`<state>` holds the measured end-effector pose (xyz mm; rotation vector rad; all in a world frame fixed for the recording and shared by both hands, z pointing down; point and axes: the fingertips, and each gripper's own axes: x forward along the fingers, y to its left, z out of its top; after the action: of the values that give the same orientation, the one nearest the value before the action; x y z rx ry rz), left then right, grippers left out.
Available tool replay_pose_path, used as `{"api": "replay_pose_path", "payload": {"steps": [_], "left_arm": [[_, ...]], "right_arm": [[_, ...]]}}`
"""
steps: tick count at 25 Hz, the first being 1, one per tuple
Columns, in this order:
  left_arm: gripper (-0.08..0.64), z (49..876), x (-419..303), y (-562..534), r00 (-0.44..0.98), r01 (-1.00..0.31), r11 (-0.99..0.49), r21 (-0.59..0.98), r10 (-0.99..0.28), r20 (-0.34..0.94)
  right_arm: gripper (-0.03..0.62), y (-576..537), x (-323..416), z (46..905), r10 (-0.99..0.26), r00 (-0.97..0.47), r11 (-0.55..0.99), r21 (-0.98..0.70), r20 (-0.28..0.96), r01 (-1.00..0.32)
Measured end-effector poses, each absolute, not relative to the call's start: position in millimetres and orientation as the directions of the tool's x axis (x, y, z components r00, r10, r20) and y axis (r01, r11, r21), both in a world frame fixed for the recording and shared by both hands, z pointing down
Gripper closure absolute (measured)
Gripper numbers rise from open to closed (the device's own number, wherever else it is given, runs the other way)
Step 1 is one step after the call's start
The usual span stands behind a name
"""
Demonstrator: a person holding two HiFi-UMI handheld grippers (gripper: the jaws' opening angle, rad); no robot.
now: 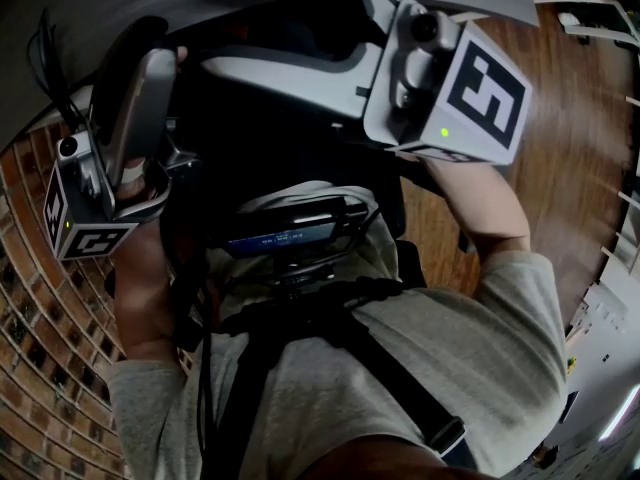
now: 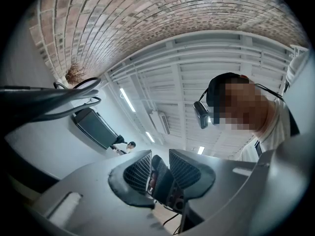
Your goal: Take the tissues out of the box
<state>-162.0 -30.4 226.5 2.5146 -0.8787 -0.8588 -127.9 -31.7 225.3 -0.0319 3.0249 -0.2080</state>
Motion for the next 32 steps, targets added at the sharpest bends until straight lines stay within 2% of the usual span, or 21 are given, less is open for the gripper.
{"api": "replay_pose_path", "payload": {"steps": [10, 15, 20, 24, 32], "left_arm": [[0.462, 225.8, -163.0, -30.7, 0.626, -0.457, -0.751, 0.476, -0.652, -0.427], [0.462, 224.7, -164.9, -26.0, 0.623, -0.526, -0.740, 0.420, -0.671, -0.401], [0.462, 209.1, -164.5, -32.0, 0.648, -0.607, -0.742, 0.285, -0.669, -0.364], [0.462, 175.6, -159.9, -43.6, 0.688, -0.663, -0.743, 0.091, -0.652, -0.319], [0.462, 132.3, -188.7, -126.2, 0.676, -0.734, -0.669, -0.113, -0.706, -0.211]], "right_arm": [[0.360, -31.9, -128.5, 224.5, -0.028, -0.993, 0.991, -0.136, -0.115, -0.012], [0.360, -30.7, -129.2, 220.0, -0.031, -0.990, 0.990, -0.138, -0.140, -0.011], [0.360, -31.6, -131.8, 216.9, -0.020, -0.985, 0.990, -0.141, -0.171, 0.005], [0.360, -27.7, -127.4, 221.4, -0.029, -0.988, 0.985, -0.175, -0.152, -0.002], [0.360, -28.7, -130.1, 221.9, -0.027, -0.987, 0.985, -0.172, -0.156, 0.000]]}}
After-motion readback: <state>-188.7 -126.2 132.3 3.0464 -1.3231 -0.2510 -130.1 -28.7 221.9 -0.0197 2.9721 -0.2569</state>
